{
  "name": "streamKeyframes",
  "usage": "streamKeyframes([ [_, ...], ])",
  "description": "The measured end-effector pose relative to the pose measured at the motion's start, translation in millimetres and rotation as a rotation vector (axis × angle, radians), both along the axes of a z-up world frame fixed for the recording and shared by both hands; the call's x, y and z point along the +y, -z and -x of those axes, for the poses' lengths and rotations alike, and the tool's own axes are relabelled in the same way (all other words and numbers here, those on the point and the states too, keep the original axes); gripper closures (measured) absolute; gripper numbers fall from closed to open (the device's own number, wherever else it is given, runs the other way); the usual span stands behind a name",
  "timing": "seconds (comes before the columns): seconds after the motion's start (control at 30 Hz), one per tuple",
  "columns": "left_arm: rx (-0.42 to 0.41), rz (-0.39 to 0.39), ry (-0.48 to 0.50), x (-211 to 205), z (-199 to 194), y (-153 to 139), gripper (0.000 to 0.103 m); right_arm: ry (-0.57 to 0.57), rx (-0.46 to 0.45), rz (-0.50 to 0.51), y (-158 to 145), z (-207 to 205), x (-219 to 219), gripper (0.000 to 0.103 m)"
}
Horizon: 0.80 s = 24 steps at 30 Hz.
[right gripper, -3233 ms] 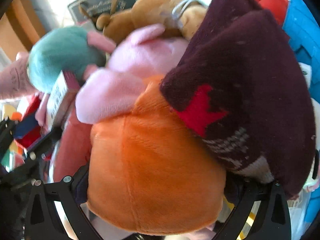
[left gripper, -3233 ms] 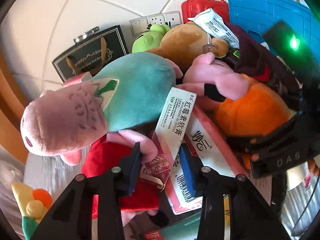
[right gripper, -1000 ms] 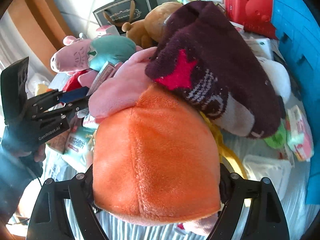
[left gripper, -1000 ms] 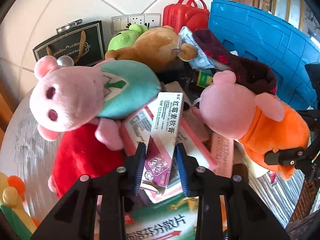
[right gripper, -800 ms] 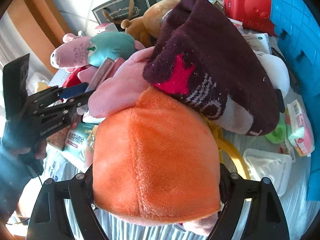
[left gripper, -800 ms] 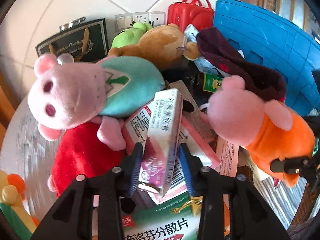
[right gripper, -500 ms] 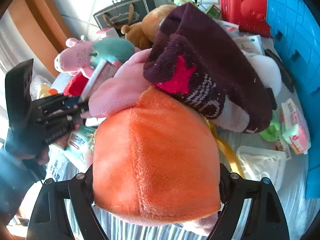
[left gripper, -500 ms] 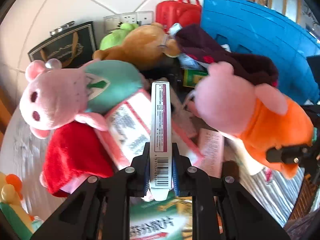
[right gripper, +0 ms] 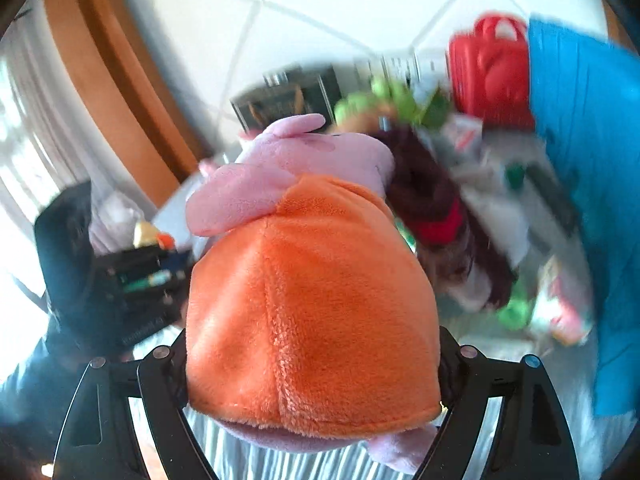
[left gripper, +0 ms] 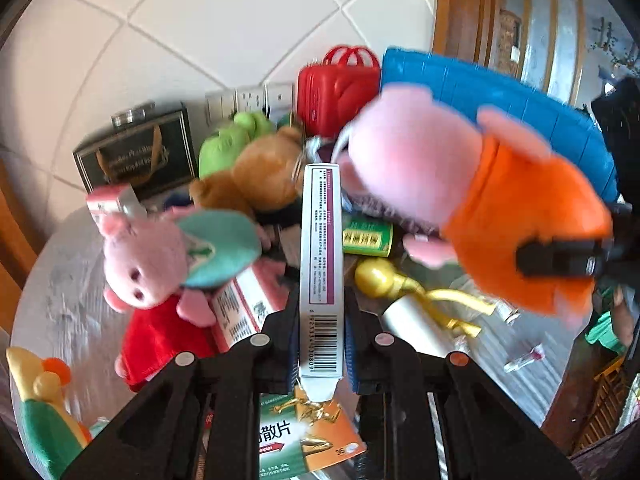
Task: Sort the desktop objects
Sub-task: 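Carry both items over the blue bin and open both tools to drop them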
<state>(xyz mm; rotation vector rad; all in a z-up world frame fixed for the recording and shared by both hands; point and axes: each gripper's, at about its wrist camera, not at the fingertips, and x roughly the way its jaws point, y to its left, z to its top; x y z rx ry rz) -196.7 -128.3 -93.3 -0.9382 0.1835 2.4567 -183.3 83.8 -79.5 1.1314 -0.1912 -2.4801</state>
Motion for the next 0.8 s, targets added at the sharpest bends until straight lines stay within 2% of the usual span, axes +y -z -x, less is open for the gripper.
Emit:
streamKeyframes([
  [0.17, 0.080, -0.017, 0.001, 5.4, -7.0, -38.5, 0.085, 0.024, 0.127, -0.014, -52.7, -6.8, 5.1, 0.017],
  [0.3, 0.140, -0.062, -0.014, 9.9, -8.8, -72.9, 0.085, 0.061, 0.183, -0.024, -76.5, -13.1, 11.0, 0.017],
  [0.43, 0.200, -0.089, 0.012, 29.5, -12.8, -101.3, 0.085, 0.109, 0.239, -0.033, -97.2, -23.8, 22.9, 0.017],
  [0.63, 0.270, -0.124, 0.116, 94.4, -26.1, -143.8, 0.085, 0.201, 0.331, -0.045, -129.8, -47.2, 60.1, 0.017],
  [0.8, 0.315, -0.132, 0.176, 165.4, -37.1, -172.9, 0.085, 0.315, 0.415, -0.061, -162.7, -72.0, 122.0, 0.017],
])
